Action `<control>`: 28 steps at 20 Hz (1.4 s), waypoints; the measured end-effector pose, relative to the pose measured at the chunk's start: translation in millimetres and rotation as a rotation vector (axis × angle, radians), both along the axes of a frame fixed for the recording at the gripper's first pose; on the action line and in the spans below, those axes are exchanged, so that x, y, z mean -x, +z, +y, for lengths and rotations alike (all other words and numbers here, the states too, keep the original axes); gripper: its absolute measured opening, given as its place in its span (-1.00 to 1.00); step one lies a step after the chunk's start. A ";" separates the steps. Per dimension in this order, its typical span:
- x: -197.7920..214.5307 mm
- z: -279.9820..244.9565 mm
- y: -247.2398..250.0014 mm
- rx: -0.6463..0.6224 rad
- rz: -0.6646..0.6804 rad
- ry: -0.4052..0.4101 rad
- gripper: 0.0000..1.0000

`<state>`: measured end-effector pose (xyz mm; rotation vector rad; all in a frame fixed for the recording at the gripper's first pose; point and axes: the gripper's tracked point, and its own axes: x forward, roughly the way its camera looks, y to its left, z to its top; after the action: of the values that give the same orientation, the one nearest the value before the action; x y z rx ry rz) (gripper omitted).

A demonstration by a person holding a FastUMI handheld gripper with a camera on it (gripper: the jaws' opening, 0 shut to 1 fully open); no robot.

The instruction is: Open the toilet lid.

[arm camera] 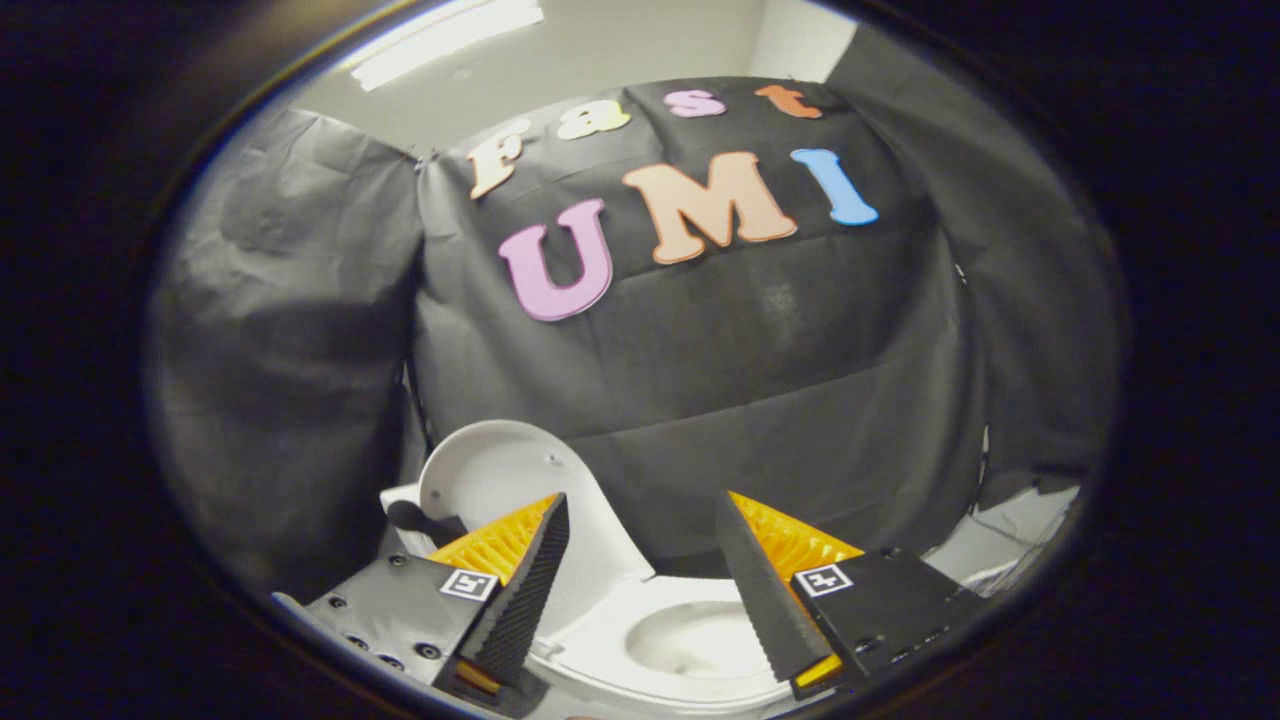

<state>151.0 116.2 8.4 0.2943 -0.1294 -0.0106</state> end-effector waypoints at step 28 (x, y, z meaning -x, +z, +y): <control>42.9 1.0 -310.1 -1.001 0.385 -0.587 -0.03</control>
<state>108.1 117.2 -301.7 1.2346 0.1917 -0.7280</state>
